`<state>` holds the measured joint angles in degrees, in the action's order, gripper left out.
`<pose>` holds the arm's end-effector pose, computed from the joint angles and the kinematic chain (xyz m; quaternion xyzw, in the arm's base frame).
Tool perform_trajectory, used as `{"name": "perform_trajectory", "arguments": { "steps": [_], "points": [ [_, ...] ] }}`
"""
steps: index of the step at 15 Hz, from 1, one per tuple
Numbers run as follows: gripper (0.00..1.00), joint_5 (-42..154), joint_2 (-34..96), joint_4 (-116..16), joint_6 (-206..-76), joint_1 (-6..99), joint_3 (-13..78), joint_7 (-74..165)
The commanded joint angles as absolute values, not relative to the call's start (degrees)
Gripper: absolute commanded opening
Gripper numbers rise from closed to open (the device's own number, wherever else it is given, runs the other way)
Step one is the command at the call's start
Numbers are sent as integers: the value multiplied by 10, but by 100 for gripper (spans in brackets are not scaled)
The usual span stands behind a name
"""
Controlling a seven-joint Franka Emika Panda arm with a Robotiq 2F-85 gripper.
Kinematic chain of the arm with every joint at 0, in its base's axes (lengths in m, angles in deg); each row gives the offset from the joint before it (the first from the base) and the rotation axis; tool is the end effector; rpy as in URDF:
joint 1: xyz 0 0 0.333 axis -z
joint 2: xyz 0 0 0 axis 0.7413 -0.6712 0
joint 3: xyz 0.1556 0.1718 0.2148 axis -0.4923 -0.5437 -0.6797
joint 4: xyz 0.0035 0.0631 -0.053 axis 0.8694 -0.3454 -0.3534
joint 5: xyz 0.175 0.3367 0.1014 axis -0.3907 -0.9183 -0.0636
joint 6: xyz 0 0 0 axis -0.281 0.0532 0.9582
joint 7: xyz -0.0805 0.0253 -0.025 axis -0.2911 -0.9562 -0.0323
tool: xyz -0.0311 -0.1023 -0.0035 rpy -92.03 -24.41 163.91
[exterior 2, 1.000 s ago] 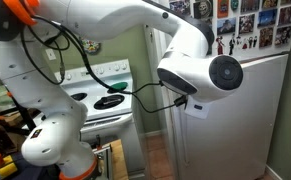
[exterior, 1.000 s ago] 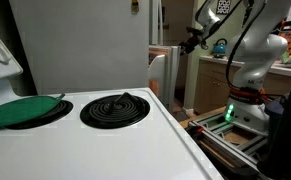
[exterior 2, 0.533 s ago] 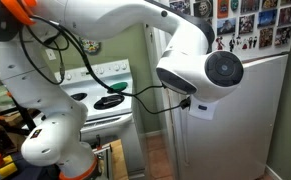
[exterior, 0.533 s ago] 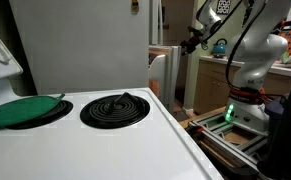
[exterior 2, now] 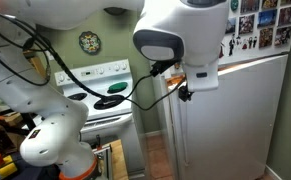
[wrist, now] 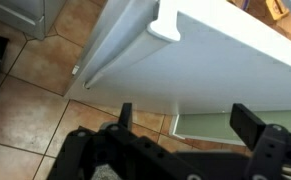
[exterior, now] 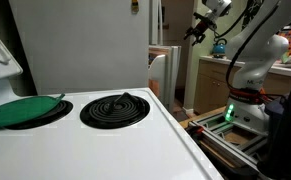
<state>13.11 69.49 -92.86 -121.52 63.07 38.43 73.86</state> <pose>0.4126 -0.1539 0.4895 -0.7492 0.5679 0.0173 0.3404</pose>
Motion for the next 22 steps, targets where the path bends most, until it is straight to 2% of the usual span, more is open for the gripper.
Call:
{"name": "perform_trajectory", "arguments": {
  "steps": [1, 2, 8, 16, 22],
  "points": [
    [100, 218, 763, -923, -1173, 629, 354, 744],
    [100, 179, 731, -921, -1191, 628, 370, 740],
    [100, 216, 761, -919, -1177, 621, 351, 731],
    [100, 199, 774, -913, -1087, 553, 347, 570],
    [100, 157, 752, -905, -1076, 513, 342, 486]
  ]
}}
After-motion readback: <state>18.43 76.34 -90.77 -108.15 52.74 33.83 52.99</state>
